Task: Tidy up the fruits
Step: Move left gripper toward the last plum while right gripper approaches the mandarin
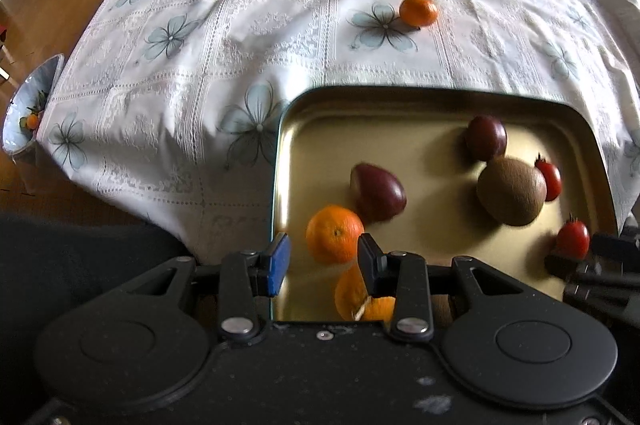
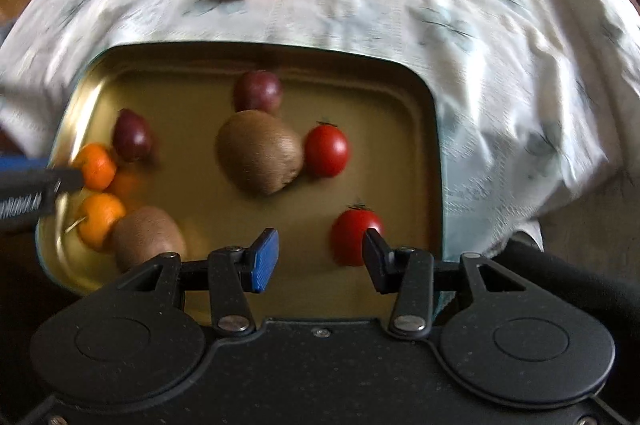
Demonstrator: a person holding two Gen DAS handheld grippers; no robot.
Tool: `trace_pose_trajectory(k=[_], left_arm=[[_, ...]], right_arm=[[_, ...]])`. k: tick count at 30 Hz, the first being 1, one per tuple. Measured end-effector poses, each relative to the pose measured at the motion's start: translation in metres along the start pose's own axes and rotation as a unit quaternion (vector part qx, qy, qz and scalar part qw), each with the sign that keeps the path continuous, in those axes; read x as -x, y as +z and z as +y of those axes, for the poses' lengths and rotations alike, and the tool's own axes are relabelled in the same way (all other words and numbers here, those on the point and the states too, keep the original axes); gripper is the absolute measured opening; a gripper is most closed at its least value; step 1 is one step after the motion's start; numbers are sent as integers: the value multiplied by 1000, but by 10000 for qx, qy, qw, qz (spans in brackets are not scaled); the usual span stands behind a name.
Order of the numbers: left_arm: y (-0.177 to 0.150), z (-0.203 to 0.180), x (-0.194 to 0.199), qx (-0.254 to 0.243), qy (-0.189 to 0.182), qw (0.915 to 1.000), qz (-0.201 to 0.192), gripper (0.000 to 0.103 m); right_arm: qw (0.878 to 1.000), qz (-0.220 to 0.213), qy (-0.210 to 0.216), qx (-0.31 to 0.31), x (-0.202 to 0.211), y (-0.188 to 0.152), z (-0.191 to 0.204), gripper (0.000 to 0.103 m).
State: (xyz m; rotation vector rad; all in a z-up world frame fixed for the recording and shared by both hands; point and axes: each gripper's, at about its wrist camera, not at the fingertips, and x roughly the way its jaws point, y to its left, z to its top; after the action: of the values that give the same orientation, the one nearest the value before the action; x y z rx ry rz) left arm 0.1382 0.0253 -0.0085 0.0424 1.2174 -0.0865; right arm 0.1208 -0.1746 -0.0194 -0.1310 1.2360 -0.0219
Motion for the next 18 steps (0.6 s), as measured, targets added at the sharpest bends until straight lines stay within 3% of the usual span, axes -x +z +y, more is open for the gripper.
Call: trace_pose_trajectory(k=[9,14,18], left_arm=[[52,-1,2,-116,139,9997,-141,38],[83,3,-1,-62,213,9995,-228,38],[112,11,-8,59,285,9993,-248,39]], right_arm=[[9984,-37,-207,526,6,38,26,52],[9997,-112,158,150,6,67,21,52],[9971,-385,395,-526,12,87,6,52]])
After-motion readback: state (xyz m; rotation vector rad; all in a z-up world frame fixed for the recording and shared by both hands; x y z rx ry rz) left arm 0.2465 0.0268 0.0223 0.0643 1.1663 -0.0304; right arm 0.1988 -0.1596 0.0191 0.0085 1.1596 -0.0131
